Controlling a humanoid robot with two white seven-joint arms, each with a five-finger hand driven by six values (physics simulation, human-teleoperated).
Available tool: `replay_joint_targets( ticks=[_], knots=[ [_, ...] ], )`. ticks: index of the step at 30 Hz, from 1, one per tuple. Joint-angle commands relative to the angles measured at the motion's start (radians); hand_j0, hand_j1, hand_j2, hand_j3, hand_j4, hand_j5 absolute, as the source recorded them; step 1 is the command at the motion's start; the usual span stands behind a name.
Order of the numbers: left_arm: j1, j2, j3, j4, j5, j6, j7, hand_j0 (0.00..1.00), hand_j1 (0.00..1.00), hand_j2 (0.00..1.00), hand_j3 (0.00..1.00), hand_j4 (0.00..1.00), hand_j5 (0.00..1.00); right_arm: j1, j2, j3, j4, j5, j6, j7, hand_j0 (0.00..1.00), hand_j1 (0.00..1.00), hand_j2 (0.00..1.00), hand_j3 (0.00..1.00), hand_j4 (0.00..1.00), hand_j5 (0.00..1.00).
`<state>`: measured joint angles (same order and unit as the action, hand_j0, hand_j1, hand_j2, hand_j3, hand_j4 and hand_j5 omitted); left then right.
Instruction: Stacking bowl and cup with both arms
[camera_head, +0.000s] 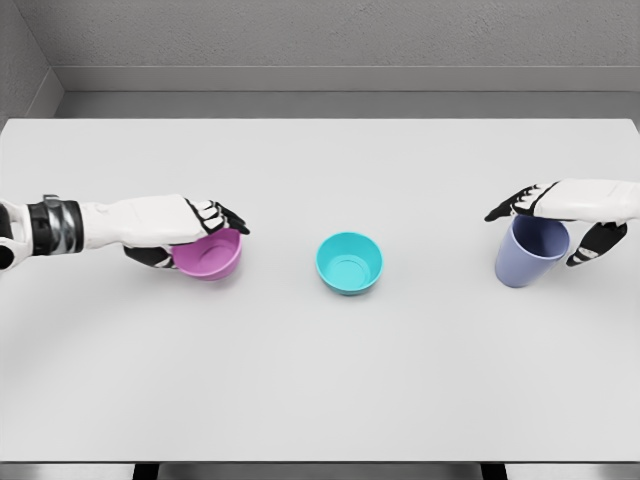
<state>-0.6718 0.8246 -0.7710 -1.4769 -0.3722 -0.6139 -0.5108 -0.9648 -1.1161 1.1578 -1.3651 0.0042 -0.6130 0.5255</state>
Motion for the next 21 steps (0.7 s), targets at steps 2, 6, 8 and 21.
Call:
replay_joint_targets(
  ticks=[2,6,8,21],
  knots=[
    [-0.002,-0.016,-0.001,-0.006,0.007,0.003,0.001,0.51,0.51,0.51,0.51,0.51,0.51,0.0,-0.001,-0.001,0.0,-0.006,0.002,-0.001,1.0,1.0,1.0,1.0,1.0,1.0],
    [-0.006,-0.039,-0.002,-0.008,0.006,0.003,0.0,0.51,0.51,0.51,0.51,0.51,0.51,0.0,-0.001,-0.001,0.0,-0.006,0.002,-0.001,1.0,1.0,1.0,1.0,1.0,1.0],
    [-0.02,-0.048,-0.004,-0.008,0.006,0.003,0.0,0.51,0.51,0.51,0.51,0.51,0.51,0.0,-0.001,-0.001,0.0,-0.006,0.002,-0.001,1.0,1.0,1.0,1.0,1.0,1.0],
    [-0.052,-0.142,-0.011,-0.005,-0.004,0.003,0.0,0.51,0.51,0.51,0.51,0.51,0.51,0.0,0.001,0.0,0.0,-0.006,0.002,0.001,1.0,1.0,1.0,1.0,1.0,1.0]
  ],
)
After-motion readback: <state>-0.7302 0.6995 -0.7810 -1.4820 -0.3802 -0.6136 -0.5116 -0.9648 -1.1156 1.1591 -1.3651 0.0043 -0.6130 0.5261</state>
